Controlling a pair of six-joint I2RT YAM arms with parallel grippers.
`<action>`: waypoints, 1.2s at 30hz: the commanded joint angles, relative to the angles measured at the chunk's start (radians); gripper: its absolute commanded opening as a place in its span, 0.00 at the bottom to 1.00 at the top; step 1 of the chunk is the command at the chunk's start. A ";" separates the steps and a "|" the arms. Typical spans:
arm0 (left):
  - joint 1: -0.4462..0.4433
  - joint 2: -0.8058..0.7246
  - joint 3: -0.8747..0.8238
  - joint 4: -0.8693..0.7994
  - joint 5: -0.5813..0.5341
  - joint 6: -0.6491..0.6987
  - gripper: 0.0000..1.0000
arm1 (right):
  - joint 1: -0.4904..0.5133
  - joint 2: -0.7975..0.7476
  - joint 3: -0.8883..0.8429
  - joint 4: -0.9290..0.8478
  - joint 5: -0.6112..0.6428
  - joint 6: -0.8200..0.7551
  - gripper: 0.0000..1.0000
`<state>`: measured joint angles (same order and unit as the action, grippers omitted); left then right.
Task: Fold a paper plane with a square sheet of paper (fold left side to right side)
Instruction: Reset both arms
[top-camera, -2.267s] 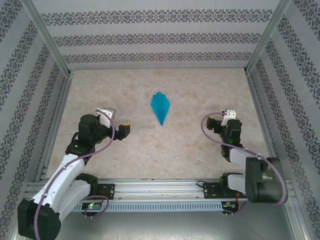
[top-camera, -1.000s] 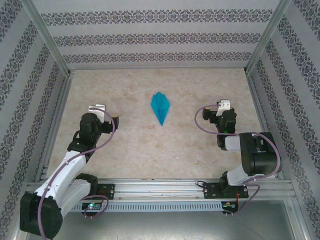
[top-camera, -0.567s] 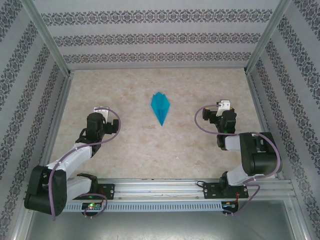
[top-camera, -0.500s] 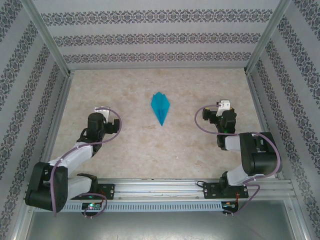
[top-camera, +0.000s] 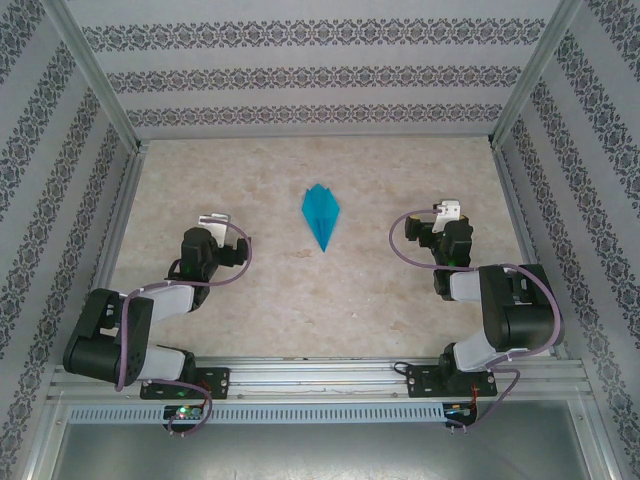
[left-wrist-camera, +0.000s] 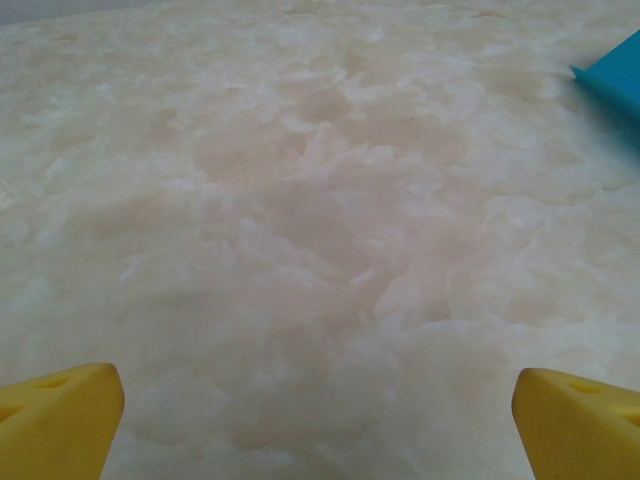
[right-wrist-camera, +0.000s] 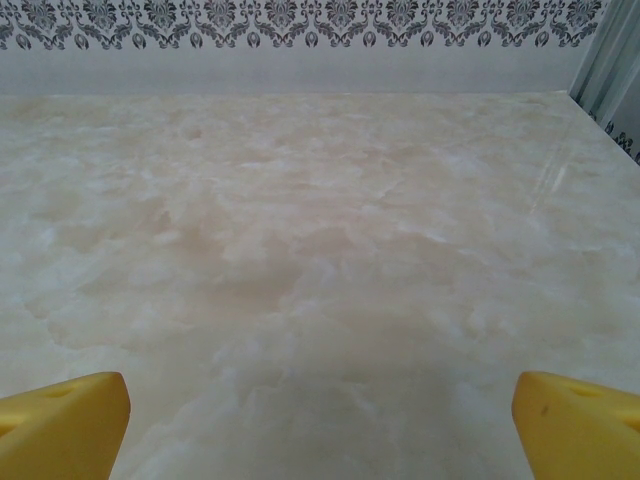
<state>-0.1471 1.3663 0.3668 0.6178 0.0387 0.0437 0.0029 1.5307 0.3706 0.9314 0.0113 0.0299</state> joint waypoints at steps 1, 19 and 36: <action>0.018 -0.014 0.001 0.086 0.046 0.028 1.00 | 0.006 -0.004 0.005 0.012 0.015 0.012 0.98; 0.020 -0.021 -0.014 0.112 0.053 0.013 1.00 | 0.006 -0.004 0.005 0.012 0.018 0.011 0.98; 0.100 0.028 -0.056 0.306 -0.023 0.014 1.00 | 0.006 -0.004 0.005 0.011 0.017 0.011 0.98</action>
<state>-0.0731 1.3533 0.3069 0.7914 0.0147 0.0490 0.0029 1.5307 0.3706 0.9310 0.0116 0.0299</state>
